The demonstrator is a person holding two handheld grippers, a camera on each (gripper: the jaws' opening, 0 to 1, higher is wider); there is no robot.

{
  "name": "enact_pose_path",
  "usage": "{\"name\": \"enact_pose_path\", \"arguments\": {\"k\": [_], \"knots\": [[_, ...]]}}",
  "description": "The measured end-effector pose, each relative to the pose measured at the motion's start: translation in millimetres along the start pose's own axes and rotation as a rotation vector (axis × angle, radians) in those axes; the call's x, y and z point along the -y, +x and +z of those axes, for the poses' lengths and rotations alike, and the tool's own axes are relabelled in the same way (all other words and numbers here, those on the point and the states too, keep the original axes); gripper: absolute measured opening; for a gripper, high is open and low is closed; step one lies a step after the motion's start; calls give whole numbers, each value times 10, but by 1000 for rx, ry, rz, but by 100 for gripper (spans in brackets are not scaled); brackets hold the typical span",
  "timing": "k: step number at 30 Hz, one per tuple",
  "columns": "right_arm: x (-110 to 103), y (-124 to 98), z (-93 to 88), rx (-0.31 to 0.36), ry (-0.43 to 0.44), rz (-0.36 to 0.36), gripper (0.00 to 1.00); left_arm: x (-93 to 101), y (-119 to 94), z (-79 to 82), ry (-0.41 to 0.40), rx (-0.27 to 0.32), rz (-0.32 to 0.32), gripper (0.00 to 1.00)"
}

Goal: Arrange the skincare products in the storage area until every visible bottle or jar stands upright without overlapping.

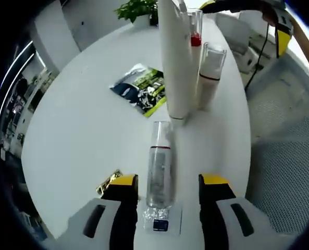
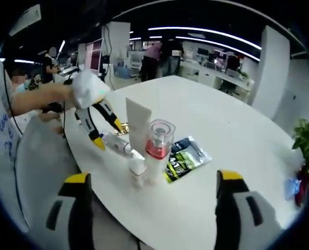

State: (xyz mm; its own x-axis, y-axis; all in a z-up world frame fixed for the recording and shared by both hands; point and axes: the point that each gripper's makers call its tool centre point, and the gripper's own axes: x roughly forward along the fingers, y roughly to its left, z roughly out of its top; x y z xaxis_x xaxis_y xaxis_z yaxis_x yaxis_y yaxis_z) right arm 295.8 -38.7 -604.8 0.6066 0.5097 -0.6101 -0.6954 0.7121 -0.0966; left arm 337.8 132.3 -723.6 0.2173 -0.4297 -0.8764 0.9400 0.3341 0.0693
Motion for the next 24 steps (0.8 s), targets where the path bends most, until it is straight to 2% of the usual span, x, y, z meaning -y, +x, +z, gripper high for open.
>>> {"name": "enact_pose_path", "arguments": {"k": [8,19,24], "knots": [[-9,1,-28,-4,9,-1,100,-10,91,36,-15,-2,-22,35],[3,-29,-87,-9,25,-13,100,-34,209,-2,3,-37,-35,31],[16,-42,-105,-12,31,-20,100,-53,245,-5,-18,-42,-44,29]]}}
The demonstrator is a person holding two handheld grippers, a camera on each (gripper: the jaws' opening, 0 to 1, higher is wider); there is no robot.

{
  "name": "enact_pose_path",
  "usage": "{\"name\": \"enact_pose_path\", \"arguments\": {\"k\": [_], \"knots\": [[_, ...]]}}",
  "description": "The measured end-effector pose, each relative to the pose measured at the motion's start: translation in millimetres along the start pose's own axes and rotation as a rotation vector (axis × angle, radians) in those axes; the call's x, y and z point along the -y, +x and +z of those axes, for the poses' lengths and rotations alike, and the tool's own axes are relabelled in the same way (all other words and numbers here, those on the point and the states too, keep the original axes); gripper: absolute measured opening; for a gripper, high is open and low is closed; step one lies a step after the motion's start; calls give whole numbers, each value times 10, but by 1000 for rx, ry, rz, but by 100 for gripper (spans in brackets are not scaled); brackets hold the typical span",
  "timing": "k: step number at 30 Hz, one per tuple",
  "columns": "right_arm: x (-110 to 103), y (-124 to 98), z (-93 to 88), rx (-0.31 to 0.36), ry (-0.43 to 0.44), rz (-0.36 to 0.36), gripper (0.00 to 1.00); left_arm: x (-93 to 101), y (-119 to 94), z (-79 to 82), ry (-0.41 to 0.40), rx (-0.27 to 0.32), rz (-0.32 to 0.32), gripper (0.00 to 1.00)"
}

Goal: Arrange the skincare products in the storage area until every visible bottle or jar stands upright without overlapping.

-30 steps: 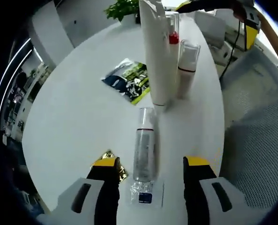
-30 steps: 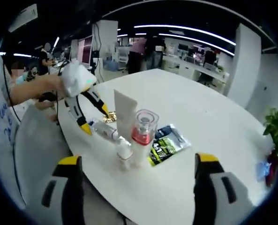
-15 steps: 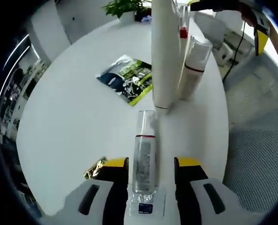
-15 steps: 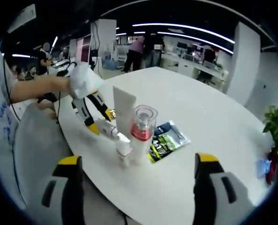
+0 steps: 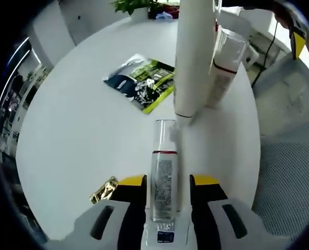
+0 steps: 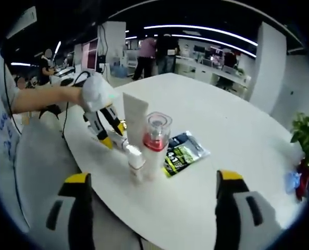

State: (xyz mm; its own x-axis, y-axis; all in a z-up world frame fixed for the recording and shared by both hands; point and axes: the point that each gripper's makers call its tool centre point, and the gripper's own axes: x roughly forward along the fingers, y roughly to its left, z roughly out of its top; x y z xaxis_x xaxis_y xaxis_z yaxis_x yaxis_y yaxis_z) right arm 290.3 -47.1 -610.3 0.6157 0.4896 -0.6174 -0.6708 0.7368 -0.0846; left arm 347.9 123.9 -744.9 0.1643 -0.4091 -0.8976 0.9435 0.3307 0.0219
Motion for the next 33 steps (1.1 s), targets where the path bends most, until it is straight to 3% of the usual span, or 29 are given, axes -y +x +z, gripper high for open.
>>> {"name": "enact_pose_path", "arguments": {"k": [21,33], "knots": [[-54,43,-1,14,21,20,98,-47,63,-10,-59,-4,-9,19],[-70,47,23,48,52,15,98,35,38,-43,-108,6,-22,17]]}}
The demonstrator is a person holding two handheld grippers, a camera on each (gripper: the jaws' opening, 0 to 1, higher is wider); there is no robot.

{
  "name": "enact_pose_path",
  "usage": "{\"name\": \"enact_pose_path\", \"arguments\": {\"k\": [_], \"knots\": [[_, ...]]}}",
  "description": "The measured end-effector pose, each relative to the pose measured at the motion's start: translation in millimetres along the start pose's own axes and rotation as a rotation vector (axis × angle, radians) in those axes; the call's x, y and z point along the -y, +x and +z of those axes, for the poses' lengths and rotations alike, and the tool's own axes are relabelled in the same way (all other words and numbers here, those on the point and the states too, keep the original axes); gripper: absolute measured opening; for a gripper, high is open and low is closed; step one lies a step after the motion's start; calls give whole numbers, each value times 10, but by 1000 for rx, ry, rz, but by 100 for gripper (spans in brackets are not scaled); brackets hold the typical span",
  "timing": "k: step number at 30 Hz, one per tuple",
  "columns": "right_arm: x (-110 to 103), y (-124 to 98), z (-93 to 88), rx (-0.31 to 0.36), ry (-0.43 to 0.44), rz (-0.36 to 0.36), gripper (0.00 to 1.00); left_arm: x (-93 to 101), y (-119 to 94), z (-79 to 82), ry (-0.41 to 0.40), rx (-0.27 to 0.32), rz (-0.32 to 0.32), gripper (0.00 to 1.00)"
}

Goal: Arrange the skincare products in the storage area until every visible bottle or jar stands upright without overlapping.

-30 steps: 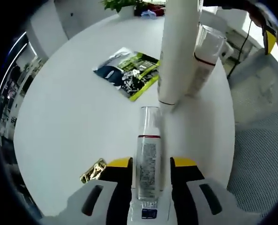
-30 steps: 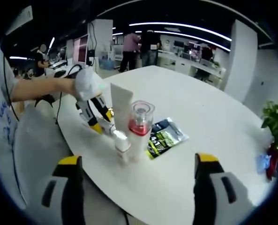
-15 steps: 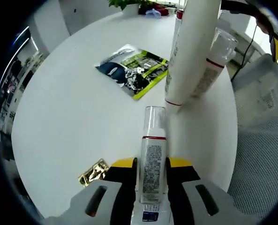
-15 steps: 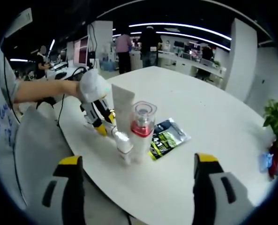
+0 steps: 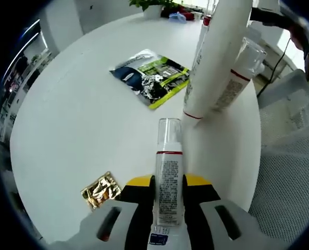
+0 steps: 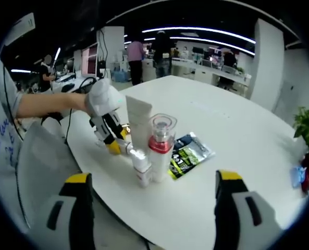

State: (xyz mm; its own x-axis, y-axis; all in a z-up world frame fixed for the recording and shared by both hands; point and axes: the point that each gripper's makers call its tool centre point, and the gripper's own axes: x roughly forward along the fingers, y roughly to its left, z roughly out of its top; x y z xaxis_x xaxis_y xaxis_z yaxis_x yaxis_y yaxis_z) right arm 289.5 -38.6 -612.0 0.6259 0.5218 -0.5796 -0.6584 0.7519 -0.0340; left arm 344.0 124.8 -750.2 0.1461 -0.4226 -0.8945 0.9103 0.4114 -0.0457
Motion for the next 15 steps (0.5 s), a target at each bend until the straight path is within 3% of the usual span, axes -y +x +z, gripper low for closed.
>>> {"name": "enact_pose_path", "arguments": {"k": [15], "knots": [[-130,20,83,72,54,22,96,69,-190,-30,-7,61,51,17]]}}
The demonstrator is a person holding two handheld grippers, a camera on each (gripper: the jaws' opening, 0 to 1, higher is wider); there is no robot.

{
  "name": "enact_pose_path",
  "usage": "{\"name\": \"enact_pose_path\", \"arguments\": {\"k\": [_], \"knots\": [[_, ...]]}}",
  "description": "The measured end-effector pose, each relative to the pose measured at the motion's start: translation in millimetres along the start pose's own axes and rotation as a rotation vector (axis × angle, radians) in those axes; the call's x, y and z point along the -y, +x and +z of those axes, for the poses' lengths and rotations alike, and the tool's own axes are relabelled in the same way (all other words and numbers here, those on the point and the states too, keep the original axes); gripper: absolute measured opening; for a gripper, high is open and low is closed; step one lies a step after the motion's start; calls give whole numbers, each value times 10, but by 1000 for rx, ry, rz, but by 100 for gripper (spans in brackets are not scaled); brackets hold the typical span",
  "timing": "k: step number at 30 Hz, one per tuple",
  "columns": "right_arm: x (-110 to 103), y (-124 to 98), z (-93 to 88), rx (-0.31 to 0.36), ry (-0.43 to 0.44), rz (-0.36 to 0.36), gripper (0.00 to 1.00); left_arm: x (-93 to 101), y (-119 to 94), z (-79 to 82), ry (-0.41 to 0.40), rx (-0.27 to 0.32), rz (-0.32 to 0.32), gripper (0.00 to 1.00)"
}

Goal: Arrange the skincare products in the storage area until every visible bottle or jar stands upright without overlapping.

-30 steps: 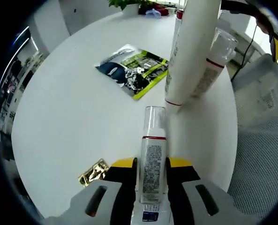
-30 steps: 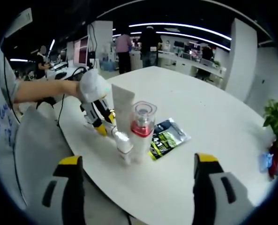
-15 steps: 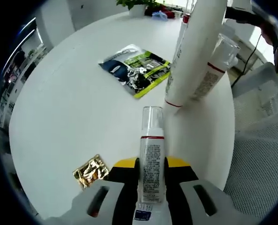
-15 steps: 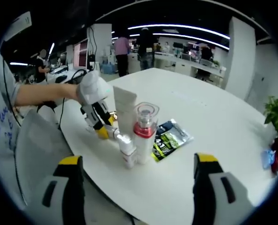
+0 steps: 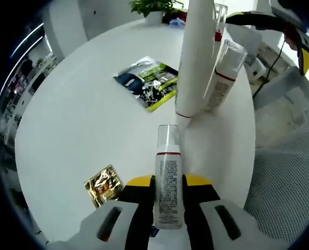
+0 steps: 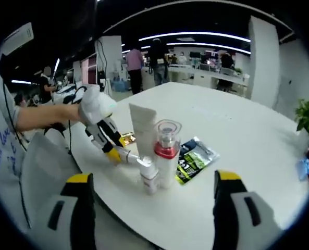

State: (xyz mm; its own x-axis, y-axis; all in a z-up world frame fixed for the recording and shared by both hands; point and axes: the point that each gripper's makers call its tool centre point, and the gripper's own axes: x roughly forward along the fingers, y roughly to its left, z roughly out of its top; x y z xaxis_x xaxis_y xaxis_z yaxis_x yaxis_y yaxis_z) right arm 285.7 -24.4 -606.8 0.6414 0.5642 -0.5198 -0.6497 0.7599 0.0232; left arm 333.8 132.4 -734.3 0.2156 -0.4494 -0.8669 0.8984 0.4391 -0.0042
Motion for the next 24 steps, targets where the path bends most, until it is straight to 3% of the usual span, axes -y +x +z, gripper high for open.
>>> {"name": "enact_pose_path", "arguments": {"k": [4,11,15,21,24], "knots": [[-4,-9,48,28,23,-6,95,17,-63,-27,1,12,10,17],[-28,-30,72,88,146,19,91,17,-180,-4,-7,52,36,16],[-77,-13,-25,59,212,40,88,41,-248,19,-5,71,46,16],[-251,42,-83,42,392,130,83,73,-323,35,-22,100,52,16],[-311,89,-119,32,426,157,81,99,-382,48,-24,116,57,16]]}}
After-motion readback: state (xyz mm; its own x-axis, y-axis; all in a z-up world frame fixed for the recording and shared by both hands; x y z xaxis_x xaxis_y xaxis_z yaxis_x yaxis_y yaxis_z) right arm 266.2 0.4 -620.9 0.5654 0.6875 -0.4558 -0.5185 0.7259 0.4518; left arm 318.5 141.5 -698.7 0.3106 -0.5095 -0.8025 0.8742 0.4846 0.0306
